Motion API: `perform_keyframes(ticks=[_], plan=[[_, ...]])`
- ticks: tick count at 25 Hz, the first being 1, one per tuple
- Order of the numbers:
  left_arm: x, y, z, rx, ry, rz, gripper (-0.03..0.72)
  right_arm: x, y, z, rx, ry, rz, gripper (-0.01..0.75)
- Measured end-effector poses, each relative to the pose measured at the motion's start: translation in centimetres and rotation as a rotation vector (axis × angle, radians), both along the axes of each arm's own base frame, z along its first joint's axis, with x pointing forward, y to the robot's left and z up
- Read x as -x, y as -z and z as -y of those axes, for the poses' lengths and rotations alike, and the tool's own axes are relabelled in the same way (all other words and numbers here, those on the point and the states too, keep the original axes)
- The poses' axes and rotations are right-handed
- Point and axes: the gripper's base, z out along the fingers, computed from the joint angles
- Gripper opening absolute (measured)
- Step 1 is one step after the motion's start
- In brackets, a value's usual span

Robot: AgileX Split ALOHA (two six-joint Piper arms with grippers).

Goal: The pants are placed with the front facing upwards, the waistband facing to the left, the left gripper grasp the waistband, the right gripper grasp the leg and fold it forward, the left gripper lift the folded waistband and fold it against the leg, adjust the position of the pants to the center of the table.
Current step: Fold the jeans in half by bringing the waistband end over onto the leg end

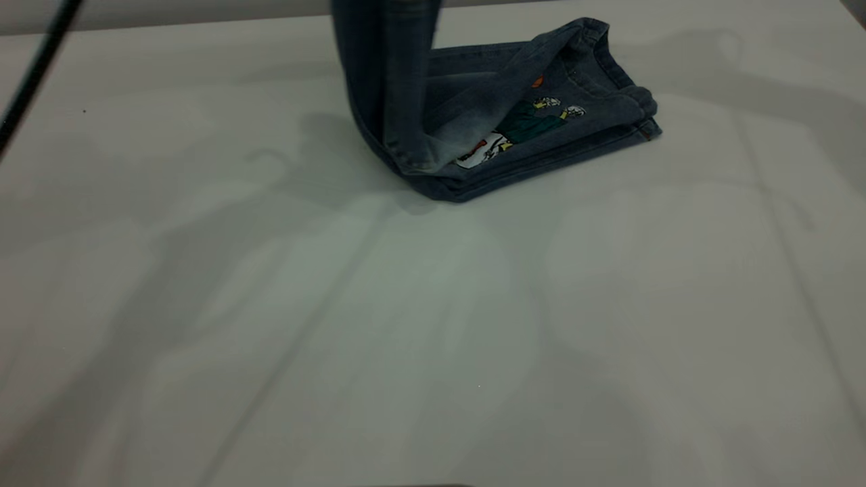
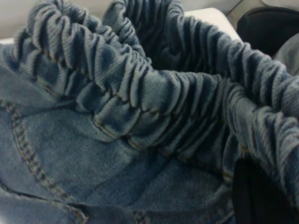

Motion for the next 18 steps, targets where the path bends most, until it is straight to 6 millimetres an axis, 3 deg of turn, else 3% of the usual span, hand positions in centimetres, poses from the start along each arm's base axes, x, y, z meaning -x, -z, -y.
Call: perform_keyframes(ticks=[4, 8, 11, 18], plan=[[1.1, 1.2, 3.6, -0.024, 0.017, 0.01, 0.055, 0.8, -2.2, 2.0, 0.002, 0.015, 0.036, 0.479], [1.1, 5.0, 5.7, -0.077, 0.019, -0.04, 0.055, 1.4, -3.5, 2.7, 0.004, 0.014, 0.058, 0.479], [-0.4, 7.6, 6.5, -0.098, 0.011, -0.066, 0.055, 1.7, -3.7, 2.5, -0.002, -0.015, 0.048, 0.479], [-3.8, 10.9, 9.2, -0.064, 0.063, -0.079, 0.065, 2.1, -3.8, 1.9, -0.011, -0.057, 0.035, 0.479]])
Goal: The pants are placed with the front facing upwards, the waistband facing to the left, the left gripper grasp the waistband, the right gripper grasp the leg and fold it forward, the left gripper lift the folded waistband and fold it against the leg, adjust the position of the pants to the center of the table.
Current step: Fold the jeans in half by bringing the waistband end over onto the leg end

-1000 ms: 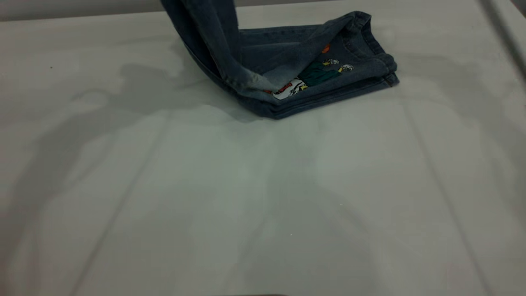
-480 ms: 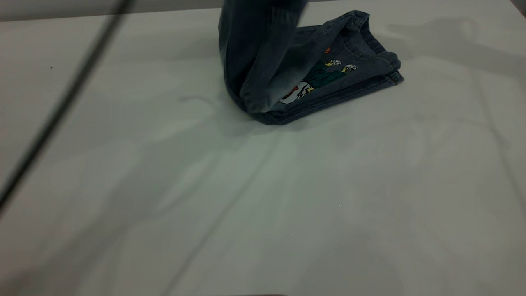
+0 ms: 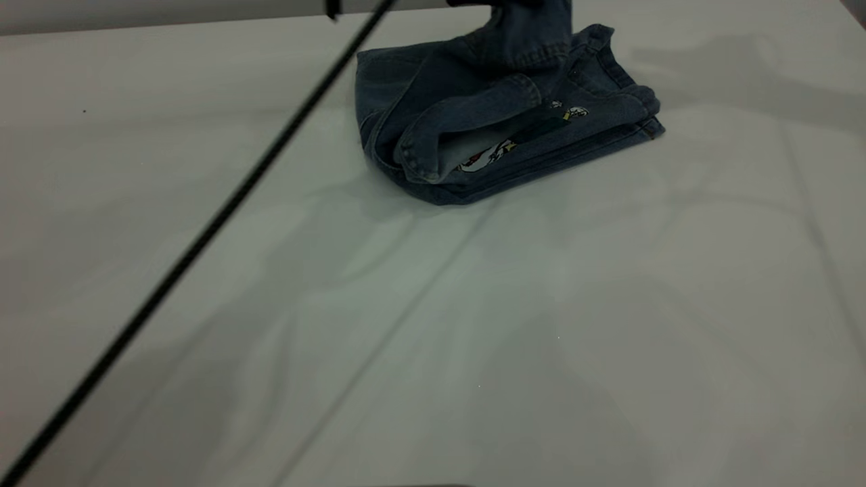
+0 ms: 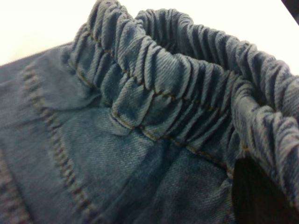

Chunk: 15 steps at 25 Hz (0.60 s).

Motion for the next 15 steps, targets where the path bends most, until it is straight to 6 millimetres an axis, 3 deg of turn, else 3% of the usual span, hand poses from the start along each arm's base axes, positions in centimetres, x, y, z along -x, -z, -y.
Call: perform_keyframes(ticks=[3, 8, 12, 15], plan=[[-0.1, 1.0, 0.6, 0.011, 0.051, -0.03, 0.118, 0.0, 0.0, 0.0, 0.0, 0.001, -0.001, 0.479], [0.6, 0.9, 0.6, -0.038, 0.217, -0.029, 0.372, 0.0, 0.0, 0.0, 0.007, -0.003, -0.002, 0.479], [0.0, -1.7, -1.1, -0.06, 0.227, 0.007, 0.545, 0.1, 0.3, 0.5, 0.05, -0.001, -0.008, 0.479], [-0.8, -4.3, -3.3, -0.068, 0.195, 0.039, 0.578, 0.1, 0.4, 0.9, 0.065, 0.006, -0.009, 0.479]])
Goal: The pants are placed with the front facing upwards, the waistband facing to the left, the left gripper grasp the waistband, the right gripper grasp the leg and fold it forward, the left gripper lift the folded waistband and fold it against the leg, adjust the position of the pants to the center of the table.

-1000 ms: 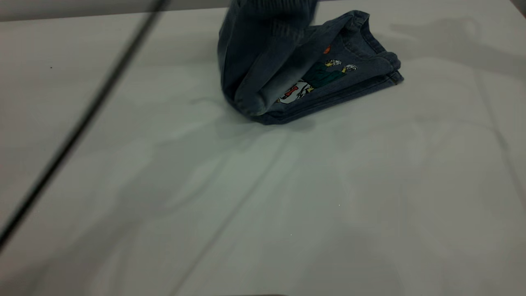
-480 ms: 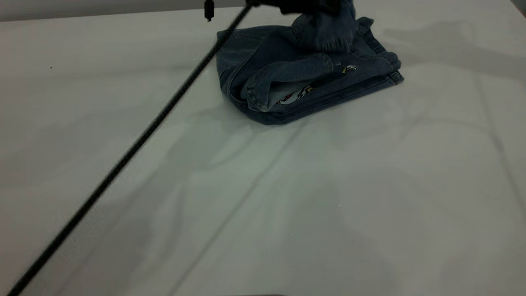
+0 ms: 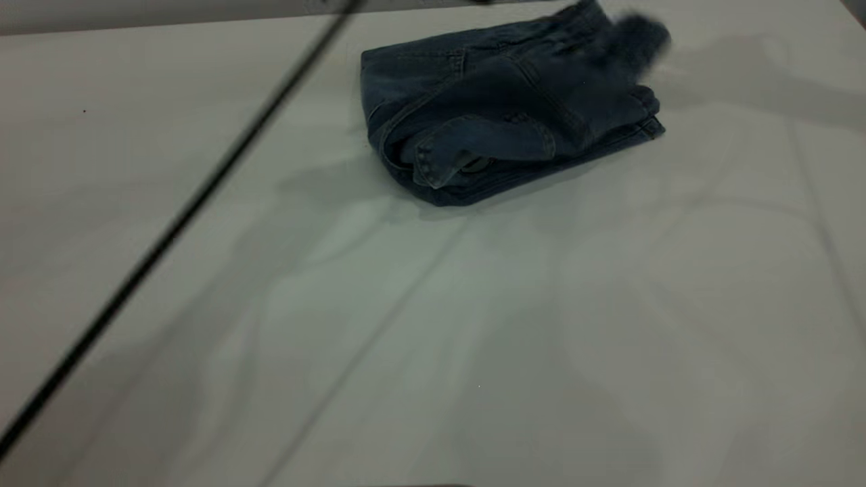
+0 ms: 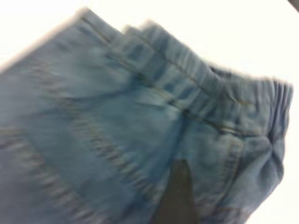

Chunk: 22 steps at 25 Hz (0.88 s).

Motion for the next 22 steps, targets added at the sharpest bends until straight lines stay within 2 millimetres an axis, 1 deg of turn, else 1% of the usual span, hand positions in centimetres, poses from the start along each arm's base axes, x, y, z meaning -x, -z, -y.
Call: perform_keyframes(ticks=[3, 5, 7, 9, 11, 13, 15, 18, 20, 22], plan=[[-0.3, -2.8, -2.3, 0.0, -0.021, 0.017, 0.582, 0.0, 0.1, 0.2, 0.02, -0.001, -0.004, 0.479], [-0.2, -5.0, -3.9, 0.006, -0.037, 0.027, 0.582, 0.1, 0.4, -0.2, 0.052, -0.012, -0.016, 0.479], [-0.1, -7.4, -5.8, 0.013, -0.06, 0.05, 0.582, 0.2, 0.8, -1.7, 0.1, -0.038, -0.041, 0.479], [0.2, -10.1, -7.3, 0.027, -0.089, 0.093, 0.582, 0.4, 1.4, -4.6, 0.168, -0.084, -0.06, 0.479], [0.7, -12.1, -8.5, 0.044, -0.108, 0.12, 0.582, 0.7, 2.4, -8.5, 0.262, -0.144, -0.069, 0.479], [1.5, -13.8, -8.8, 0.057, -0.099, 0.136, 0.582, 1.2, 3.8, -11.9, 0.35, -0.19, -0.091, 0.479], [2.3, -14.8, -8.8, 0.08, -0.083, 0.113, 0.582, 1.7, 5.6, -15.0, 0.446, -0.208, -0.124, 0.479], [3.7, -15.7, -8.3, 0.105, -0.039, 0.054, 0.582, 2.1, 9.0, -18.4, 0.618, -0.205, -0.162, 0.479], [4.3, -15.8, -7.8, 0.106, -0.004, 0.032, 0.582, 2.4, 11.3, -19.9, 0.715, -0.182, -0.191, 0.479], [4.5, -15.7, -7.6, 0.103, 0.017, 0.015, 0.582, 2.5, 13.3, -20.9, 0.786, -0.137, -0.218, 0.477]])
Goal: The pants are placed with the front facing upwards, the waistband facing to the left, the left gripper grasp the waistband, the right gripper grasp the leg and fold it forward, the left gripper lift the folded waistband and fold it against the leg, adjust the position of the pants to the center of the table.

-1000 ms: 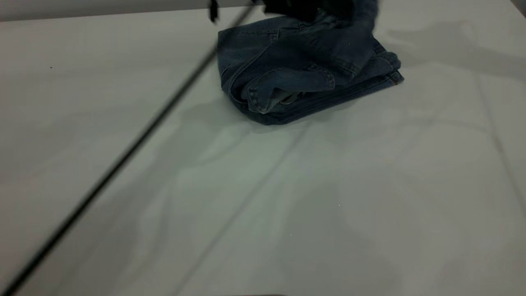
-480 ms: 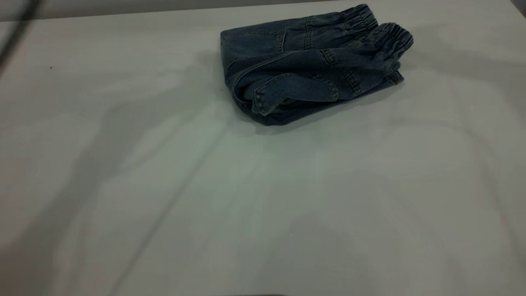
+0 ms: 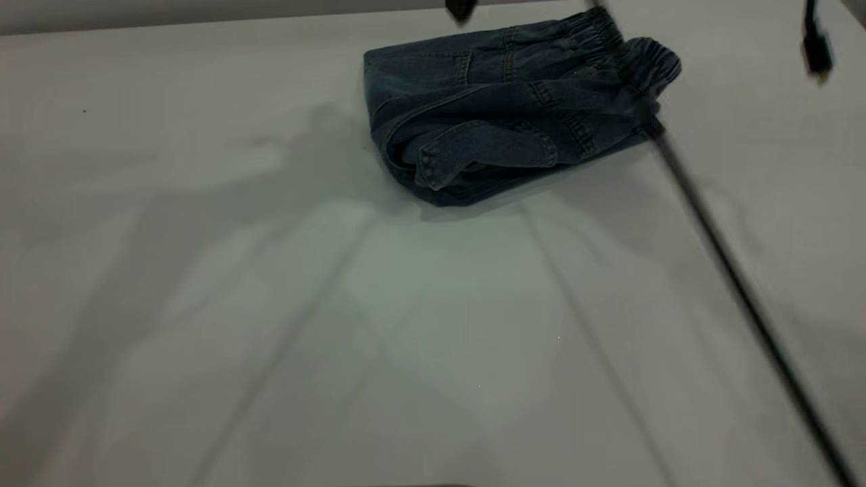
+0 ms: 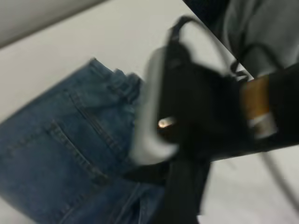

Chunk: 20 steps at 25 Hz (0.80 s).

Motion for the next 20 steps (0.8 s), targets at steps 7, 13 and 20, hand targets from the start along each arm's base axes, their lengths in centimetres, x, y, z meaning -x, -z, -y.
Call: perform_keyframes(ticks=[7, 13, 20], plan=[[0.1, 0.0, 0.0, -0.002, 0.005, -0.005, 0.582, -0.2, 6.3, -1.0, 0.081, 0.062, -0.057, 0.461], [0.3, 0.0, 0.2, 0.009, 0.031, -0.025, 0.582, 0.1, 9.0, -0.6, 0.085, 0.184, -0.161, 0.402], [0.5, 0.0, 0.3, 0.015, 0.052, -0.037, 0.582, 1.7, 9.8, -0.8, 0.042, 0.281, -0.378, 0.388]])
